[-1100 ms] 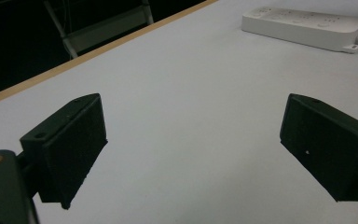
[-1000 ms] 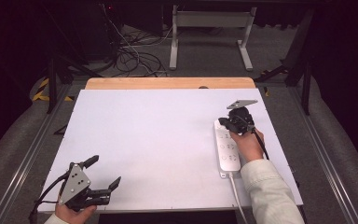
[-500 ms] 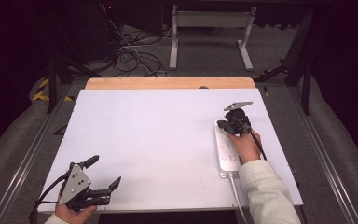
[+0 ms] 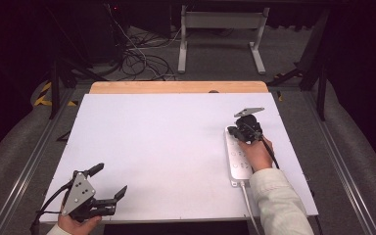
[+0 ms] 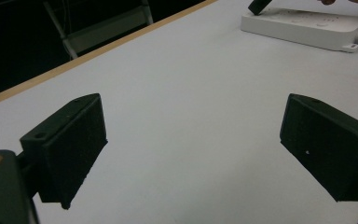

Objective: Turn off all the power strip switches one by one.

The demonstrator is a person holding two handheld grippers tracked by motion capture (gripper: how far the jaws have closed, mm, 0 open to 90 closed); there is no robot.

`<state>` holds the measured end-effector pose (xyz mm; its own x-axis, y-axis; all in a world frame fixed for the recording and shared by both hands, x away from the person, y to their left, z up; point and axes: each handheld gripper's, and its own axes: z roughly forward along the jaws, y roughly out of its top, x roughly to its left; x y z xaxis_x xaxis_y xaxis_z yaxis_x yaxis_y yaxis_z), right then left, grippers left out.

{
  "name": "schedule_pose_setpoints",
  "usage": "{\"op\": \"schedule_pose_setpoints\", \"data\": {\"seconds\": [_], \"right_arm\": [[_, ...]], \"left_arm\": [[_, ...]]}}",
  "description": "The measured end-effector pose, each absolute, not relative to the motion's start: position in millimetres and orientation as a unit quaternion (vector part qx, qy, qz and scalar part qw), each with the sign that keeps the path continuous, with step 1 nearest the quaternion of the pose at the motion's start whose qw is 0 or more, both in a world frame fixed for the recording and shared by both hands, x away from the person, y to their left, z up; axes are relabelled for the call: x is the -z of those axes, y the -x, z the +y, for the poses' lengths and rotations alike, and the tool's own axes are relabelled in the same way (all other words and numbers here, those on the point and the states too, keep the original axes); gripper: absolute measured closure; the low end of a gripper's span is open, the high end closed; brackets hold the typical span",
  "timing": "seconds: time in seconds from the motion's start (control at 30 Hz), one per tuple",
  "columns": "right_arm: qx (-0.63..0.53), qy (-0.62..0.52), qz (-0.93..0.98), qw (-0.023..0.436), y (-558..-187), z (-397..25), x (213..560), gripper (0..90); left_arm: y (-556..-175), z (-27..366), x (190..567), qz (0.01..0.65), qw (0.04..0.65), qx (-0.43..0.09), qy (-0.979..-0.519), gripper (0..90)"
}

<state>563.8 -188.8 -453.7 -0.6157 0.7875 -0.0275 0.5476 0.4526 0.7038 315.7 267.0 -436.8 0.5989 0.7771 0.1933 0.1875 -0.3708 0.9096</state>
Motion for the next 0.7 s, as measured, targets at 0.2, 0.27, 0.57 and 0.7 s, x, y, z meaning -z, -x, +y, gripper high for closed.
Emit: {"op": "schedule_pose_setpoints", "data": {"seconds": [0.2, 0.27, 0.57, 0.7], "right_arm": [[-0.336, -0.401, 0.833, 0.181, -563.0, -188.6, 453.9, 90.0], [-0.336, -0.401, 0.833, 0.181, -563.0, -188.6, 453.9, 90.0], [-0.329, -0.402, 0.835, 0.183, -561.7, -187.0, 453.3, 90.0], [-0.333, -0.405, 0.833, 0.175, -562.7, -188.6, 453.4, 90.0]], "left_arm": [[-315.7, 266.8, 437.0, 0.315, 0.463, -0.316, -0.765, 7.4], [-315.3, 266.6, 437.0, 0.316, 0.464, -0.315, -0.765, 7.4], [-314.6, 266.9, 436.6, 0.315, 0.465, -0.317, -0.764, 7.3], [-314.2, 266.5, 436.5, 0.314, 0.465, -0.317, -0.764, 7.4]]}}
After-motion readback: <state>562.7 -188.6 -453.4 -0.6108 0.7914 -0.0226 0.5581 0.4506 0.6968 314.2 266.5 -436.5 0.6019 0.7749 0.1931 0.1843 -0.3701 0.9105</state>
